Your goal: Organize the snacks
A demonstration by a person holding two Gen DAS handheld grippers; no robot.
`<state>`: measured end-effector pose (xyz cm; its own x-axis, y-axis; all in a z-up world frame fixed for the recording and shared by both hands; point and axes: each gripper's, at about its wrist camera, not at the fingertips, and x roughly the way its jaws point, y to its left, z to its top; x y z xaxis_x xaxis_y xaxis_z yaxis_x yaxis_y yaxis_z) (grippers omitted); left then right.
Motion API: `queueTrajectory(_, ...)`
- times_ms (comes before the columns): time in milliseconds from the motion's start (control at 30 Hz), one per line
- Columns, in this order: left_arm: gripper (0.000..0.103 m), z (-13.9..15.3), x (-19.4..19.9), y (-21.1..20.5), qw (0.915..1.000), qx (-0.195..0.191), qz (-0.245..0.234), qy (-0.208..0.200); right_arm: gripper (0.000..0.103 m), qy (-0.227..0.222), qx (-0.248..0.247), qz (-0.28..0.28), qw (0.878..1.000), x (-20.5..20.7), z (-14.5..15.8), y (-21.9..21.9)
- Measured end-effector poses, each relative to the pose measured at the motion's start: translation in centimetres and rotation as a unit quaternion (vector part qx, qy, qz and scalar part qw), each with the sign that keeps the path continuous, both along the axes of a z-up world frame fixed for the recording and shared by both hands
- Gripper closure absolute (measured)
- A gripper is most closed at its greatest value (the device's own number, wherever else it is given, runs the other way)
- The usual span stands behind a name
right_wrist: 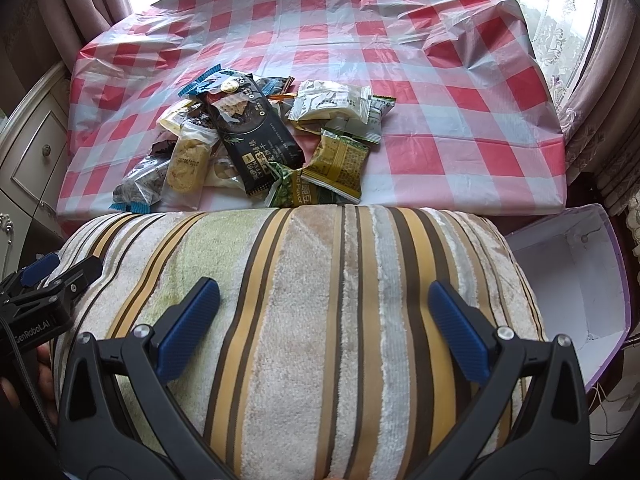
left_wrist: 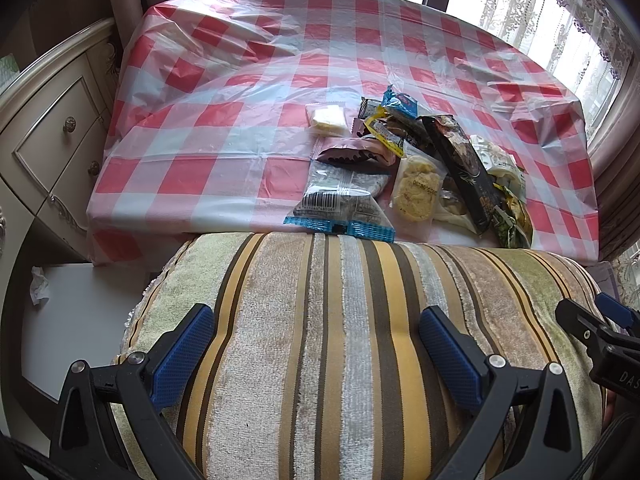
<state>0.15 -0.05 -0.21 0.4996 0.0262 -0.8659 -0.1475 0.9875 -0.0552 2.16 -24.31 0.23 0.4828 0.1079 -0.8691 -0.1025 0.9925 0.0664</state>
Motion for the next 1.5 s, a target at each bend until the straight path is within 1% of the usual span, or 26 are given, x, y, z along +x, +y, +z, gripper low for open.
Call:
queueTrajectory(267,0.000,0.0,0.0,-0.1,1.0000,-0.007,-0.001,0.001,0.000,0.009,0.003,0.019,1.000,0.8,-0.2,0.1)
queueTrajectory(333,0.000,0.0,0.3,0.0,0.9999,-0.012,-0.004,0.003,0.000,0.014,0.010,0.024,1.000,1.2,-0.3,0.0)
queueTrajectory(433,0.000,-0.1,0.8,0.7,0.9994,-0.036,0.003,0.001,0.000,0.020,0.031,0.023,0.999,2.1,-0.4,-0.4)
queueTrajectory(533,0.000,-0.1,1.5,0.9,0.9990,-0.043,0.005,0.001,0.000,0.028,0.032,0.020,0.999,3.4,-0.9,-0.4)
queueTrajectory(633,0.004,-0.1,2.8,0.9,0.9986,-0.051,-0.004,0.006,0.000,0.035,0.031,0.014,0.999,4.9,-1.2,-0.3)
queueTrajectory(700,0.011,-0.2,3.6,1.2,0.9983,-0.058,-0.002,0.007,0.000,0.040,0.035,0.003,0.999,6.0,-1.5,-0.4)
queueTrajectory(733,0.013,-0.2,4.1,1.4,0.9981,-0.060,-0.001,0.010,0.000,0.043,0.037,-0.003,0.998,6.6,-1.7,-0.5)
queueTrajectory(867,0.020,-0.7,6.2,1.5,0.9976,-0.065,-0.008,0.022,0.000,0.055,0.067,-0.015,0.996,8.6,-2.3,-1.0)
queueTrajectory(1033,0.021,-1.0,9.0,1.2,0.9977,-0.057,-0.024,0.029,0.001,0.065,0.083,-0.034,0.994,10.7,-3.1,-1.5)
queueTrajectory(1133,0.021,-1.7,10.9,1.0,0.9968,-0.054,-0.035,0.047,0.004,0.065,0.084,-0.045,0.993,11.9,-3.3,-1.6)
queueTrajectory(1167,0.021,-2.0,11.4,1.0,0.9964,-0.053,-0.038,0.054,0.006,0.066,0.082,-0.049,0.993,12.3,-3.4,-1.7)
queueTrajectory(1233,0.030,-2.7,12.3,0.9,0.9951,-0.052,-0.045,0.071,0.010,0.072,0.079,-0.054,0.993,13.1,-3.7,-1.7)
queueTrajectory(1267,0.037,-3.0,12.6,0.8,0.9943,-0.053,-0.048,0.079,0.014,0.076,0.079,-0.056,0.992,13.5,-3.9,-1.8)
queueTrajectory(1300,0.042,-3.4,12.9,0.7,0.9936,-0.053,-0.050,0.086,0.019,0.080,0.079,-0.058,0.992,13.8,-4.2,-1.8)
queueTrajectory(1333,0.042,-3.6,13.0,0.6,0.9932,-0.053,-0.051,0.090,0.021,0.085,0.077,-0.061,0.992,14.0,-4.4,-1.8)
queueTrajectory(1400,0.044,-3.7,13.3,0.5,0.9931,-0.047,-0.054,0.092,0.029,0.093,0.073,-0.063,0.991,14.4,-4.8,-1.8)
queueTrajectory(1433,0.045,-3.7,13.3,0.4,0.9933,-0.045,-0.055,0.091,0.031,0.093,0.066,-0.063,0.991,14.5,-4.8,-1.7)
queueTrajectory(1500,0.049,-3.6,13.3,0.3,0.9939,-0.041,-0.053,0.088,0.050,0.089,0.048,-0.065,0.993,14.4,-4.7,-1.5)
